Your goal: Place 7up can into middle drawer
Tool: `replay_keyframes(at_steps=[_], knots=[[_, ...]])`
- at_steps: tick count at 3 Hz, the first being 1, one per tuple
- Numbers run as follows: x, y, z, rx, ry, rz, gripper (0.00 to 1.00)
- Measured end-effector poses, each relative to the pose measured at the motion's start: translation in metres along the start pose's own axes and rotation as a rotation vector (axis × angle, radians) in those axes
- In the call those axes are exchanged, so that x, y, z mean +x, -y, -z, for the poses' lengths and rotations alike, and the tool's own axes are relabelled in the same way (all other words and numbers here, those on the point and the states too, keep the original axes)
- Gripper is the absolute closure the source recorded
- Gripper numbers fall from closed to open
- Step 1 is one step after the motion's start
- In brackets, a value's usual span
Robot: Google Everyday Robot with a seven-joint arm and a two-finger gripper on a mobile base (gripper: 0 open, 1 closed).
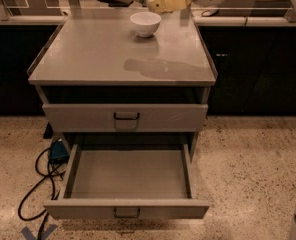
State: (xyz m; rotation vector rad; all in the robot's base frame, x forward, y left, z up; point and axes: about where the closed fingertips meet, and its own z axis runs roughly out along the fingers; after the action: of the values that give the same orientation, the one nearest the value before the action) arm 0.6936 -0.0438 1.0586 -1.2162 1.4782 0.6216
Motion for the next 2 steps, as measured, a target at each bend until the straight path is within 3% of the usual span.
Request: replay_keyframes(at_steps=[1,2], knots=[[0.011,-0.002,-0.003,0.007,-0.024,-0.015,1.00],[0.000,-0.013,0.029,0.114,-0.053,-0.006,1.00]])
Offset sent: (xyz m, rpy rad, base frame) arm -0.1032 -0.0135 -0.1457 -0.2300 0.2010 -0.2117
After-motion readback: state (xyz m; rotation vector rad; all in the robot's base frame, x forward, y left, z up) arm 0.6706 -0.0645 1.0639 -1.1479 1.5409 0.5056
